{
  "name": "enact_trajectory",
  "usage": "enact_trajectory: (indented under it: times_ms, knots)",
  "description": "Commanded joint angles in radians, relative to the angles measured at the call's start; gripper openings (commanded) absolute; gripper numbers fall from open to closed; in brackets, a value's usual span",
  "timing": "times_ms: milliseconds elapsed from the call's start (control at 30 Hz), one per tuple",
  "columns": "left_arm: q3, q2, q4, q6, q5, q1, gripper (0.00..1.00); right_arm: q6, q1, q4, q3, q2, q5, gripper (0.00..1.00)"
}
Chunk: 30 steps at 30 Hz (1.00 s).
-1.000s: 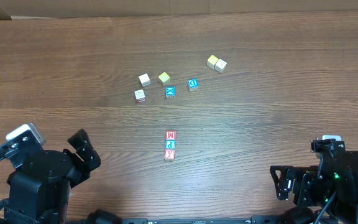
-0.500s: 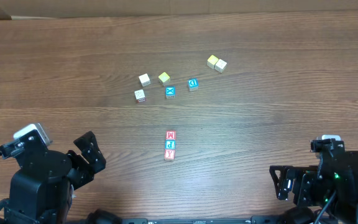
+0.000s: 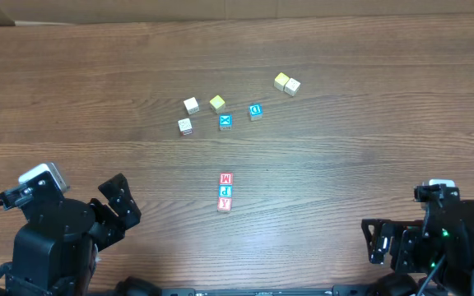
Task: Flip 3 blocks
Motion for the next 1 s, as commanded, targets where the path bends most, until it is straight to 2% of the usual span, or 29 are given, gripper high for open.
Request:
enact_trajectory:
  times_ms: [0, 433, 567, 733, 967]
  knots:
    - [0.017, -0.002, 0.002, -0.002, 0.004, 0.006, 1.00, -0.006, 0.005, -0.001, 0.017, 0.000, 0.039, 1.00]
    - [0.017, -0.002, 0.002, -0.002, 0.004, 0.006, 1.00, -0.003, -0.010, 0.007, 0.015, -0.026, 0.043, 1.00]
    - [0.017, -0.002, 0.002, -0.002, 0.004, 0.006, 1.00, -0.003, -0.043, 0.179, 0.008, -0.085, 0.062, 1.00]
    - [0.017, -0.002, 0.001, -0.002, 0.004, 0.006, 1.00, -0.061, -0.098, 0.489, -0.069, -0.187, 0.058, 1.00]
    - [0.017, -0.002, 0.001, -0.002, 0.004, 0.006, 1.00, -0.067, -0.183, 0.911, -0.353, -0.369, 0.032, 1.00]
